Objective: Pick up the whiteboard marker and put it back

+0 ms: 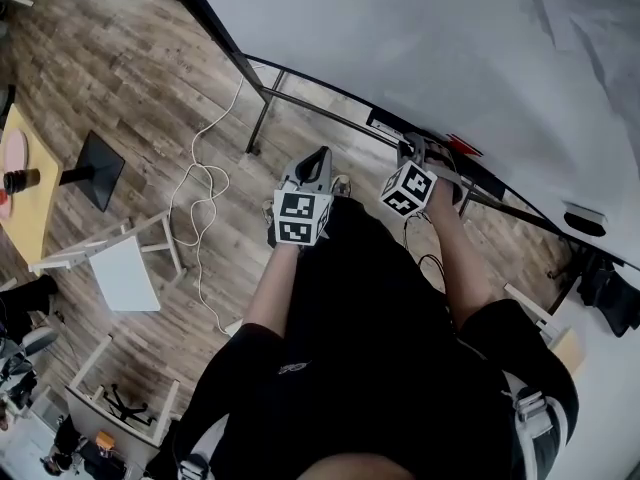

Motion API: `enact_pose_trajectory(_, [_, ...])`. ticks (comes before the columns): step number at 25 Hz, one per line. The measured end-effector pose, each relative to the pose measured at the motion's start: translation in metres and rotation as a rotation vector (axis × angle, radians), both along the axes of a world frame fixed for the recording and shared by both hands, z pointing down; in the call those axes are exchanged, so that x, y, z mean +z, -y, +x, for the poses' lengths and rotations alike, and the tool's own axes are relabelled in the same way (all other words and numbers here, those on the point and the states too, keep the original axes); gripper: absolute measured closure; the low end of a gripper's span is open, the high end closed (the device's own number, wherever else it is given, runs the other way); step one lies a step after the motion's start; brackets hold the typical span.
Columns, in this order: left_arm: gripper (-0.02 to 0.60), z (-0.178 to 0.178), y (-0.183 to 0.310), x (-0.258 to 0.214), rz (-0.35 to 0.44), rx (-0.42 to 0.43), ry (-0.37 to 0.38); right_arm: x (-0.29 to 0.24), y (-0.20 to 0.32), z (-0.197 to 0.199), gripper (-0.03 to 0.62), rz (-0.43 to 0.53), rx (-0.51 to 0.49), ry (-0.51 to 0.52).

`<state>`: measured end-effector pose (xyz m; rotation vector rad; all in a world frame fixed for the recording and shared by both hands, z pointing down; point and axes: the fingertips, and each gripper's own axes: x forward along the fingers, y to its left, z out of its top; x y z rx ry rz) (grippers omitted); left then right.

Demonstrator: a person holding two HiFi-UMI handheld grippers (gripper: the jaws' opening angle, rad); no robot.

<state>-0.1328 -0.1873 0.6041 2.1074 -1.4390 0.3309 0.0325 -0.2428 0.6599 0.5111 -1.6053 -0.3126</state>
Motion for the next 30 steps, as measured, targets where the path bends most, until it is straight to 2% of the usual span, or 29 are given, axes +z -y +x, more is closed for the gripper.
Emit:
enact_pose_trajectory(8, [0.574, 0.002, 0.003, 0.0, 0.0, 0.02, 0.004, 0.003, 0.0, 0.001, 0.536, -0.014, 0.015, -0.001])
enact_pose_trajectory(16, [0.574, 0.003, 0.002, -0.004, -0.007, 0.061, 0.008, 0.001, 0.002, 0.001, 0.534, -0.01, 0.077, 0.024])
enact_pose_trajectory(20, [0.574, 0.003, -0.001, -0.007, -0.007, 0.086, 0.008, -0.006, 0.003, 0.003, 0.484, 0.024, 0.127, 0.059])
enact_pose_trajectory(23, [0.574, 0.003, -0.004, -0.011, -0.004, 0.103, 0.005, -0.019, 0.001, 0.001, 0.477, 0.062, 0.184, 0.126])
enact_pose_trajectory(30, [0.574, 0.006, -0.01, -0.031, 0.033, 0.183, -0.009, -0.057, -0.01, -0.013, 0.477, 0.142, 0.399, 0.399])
